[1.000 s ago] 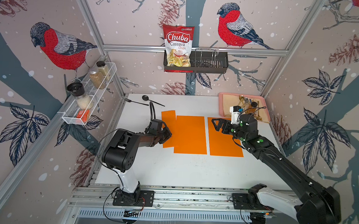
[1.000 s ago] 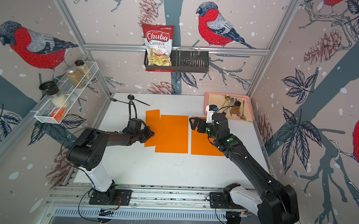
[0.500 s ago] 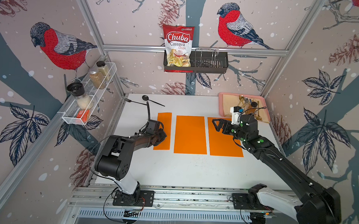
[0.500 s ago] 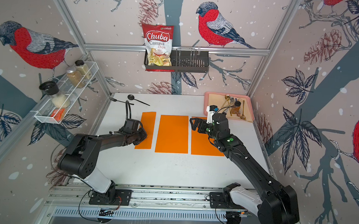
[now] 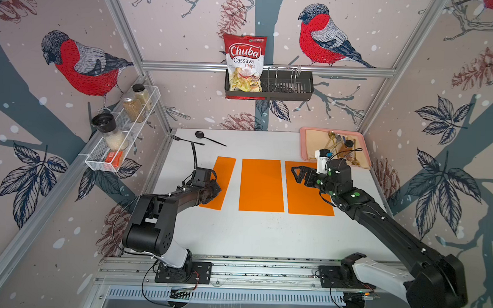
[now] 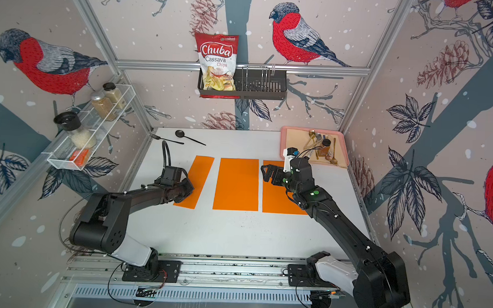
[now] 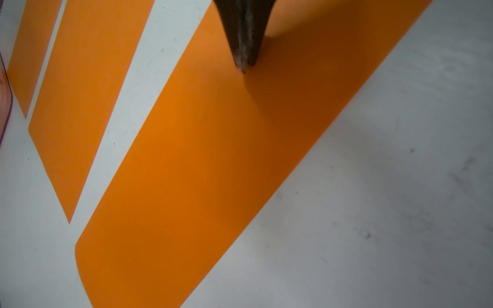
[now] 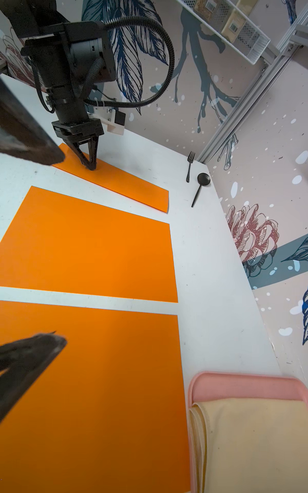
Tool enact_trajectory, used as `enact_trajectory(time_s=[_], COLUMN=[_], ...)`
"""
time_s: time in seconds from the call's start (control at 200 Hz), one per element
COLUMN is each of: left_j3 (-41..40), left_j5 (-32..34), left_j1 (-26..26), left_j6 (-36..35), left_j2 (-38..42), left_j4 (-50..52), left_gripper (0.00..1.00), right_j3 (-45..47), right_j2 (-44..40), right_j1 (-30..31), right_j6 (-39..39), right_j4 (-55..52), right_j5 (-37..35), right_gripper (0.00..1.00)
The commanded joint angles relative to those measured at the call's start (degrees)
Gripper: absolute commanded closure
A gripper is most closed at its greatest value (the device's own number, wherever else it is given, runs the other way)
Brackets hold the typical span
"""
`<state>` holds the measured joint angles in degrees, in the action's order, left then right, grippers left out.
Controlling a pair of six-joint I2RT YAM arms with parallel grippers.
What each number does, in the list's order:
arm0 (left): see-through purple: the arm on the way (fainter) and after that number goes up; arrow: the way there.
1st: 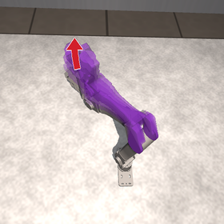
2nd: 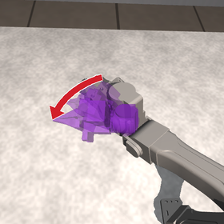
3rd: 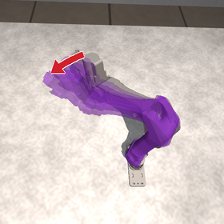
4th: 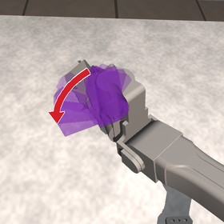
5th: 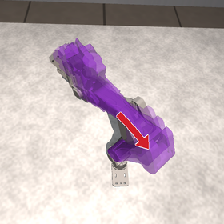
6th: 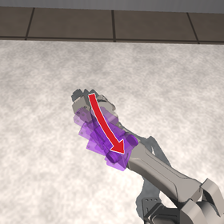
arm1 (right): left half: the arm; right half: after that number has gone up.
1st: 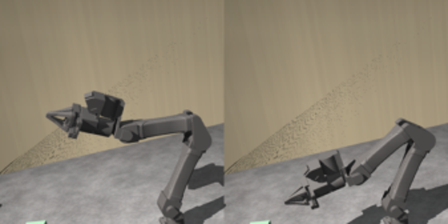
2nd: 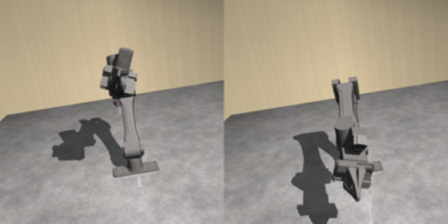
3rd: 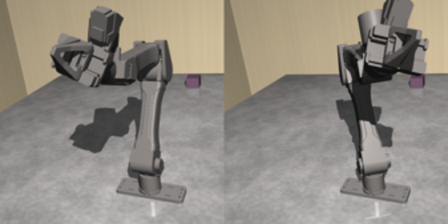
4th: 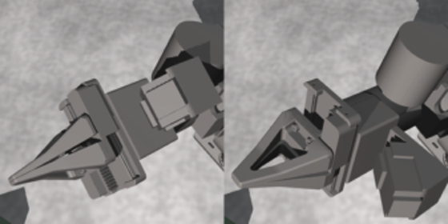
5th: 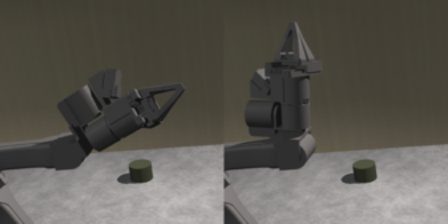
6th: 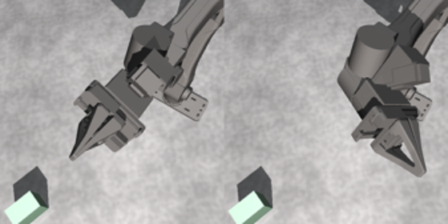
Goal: Fold the rectangular paper in half along the long edge
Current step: Place the paper at the center of the board, then pick up the paper from the center of the board.
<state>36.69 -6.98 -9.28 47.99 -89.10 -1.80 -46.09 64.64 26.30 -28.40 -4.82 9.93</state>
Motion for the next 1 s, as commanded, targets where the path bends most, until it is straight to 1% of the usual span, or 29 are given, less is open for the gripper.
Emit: enact_trajectory(time_s=[0.0, 0.08, 0.265, 0.465, 0.53, 0.565, 0.65, 0.765, 0.825, 0.925, 0.996], left_j3=[-0.8, -1.4, -2.0, -2.3, -3.5, -4.6, -5.8, -7.3, -6.7, 0.4, 6.2], left_j5=[-1.3, -1.9, 0.0, 4.0, 3.8, 3.7, 3.8, 1.5, -1.7, -7.8, -13.5], left_j1=[0.1, 0.1, -0.1, -1.0, -1.8, -2.3, -3.7, -4.3, -4.2, -4.2, -4.2], left_j6=[0.3, 1.0, 3.6, 4.5, 3.8, 3.3, 1.3, -1.5, -3.9, -10.0, -13.7], left_j2=[-1.3, -2.1, -2.8, 1.1, 3.6, 5.2, 8.3, 11.3, 11.2, 6.4, 1.2], left_j4=[0.1, -2.5, -4.7, -4.1, -7.9, -10.3, -14.2, -19.5, -21.8, -17.7, -14.7], left_gripper=[1.00, 1.00, 1.00, 1.00, 1.00, 0.96, 0.90, 0.84, 0.81, 0.81, 0.84], right_j3=[0.1, 0.2, 0.0, 0.2, 0.3, 0.4, 0.1, -1.3, -2.6, -5.2, -7.9], right_j2=[0.1, 0.1, -0.4, -0.4, 0.2, 0.9, 3.2, 6.8, 9.8, 14.8, 19.6], right_j1=[0.1, 0.2, 0.3, 0.2, 0.2, 0.2, 0.2, 0.2, 0.3, 0.8, 1.4], right_j6=[0.5, 0.5, 0.6, 0.8, 0.7, 0.6, 0.3, 0.3, 0.3, 0.4, 0.6], right_j4=[0.1, -0.1, -1.0, -1.3, -0.9, -0.7, -0.6, -0.6, -1.2, -1.9, -3.4], right_j5=[0.3, 0.3, 0.1, -0.1, -0.1, -0.1, -0.5, -1.4, -1.8, -2.3, -1.6], right_gripper=[0.00, 0.00, 0.00, 0.00, 0.00, 0.00, 0.00, 0.00, 0.00, 0.00, 0.03])
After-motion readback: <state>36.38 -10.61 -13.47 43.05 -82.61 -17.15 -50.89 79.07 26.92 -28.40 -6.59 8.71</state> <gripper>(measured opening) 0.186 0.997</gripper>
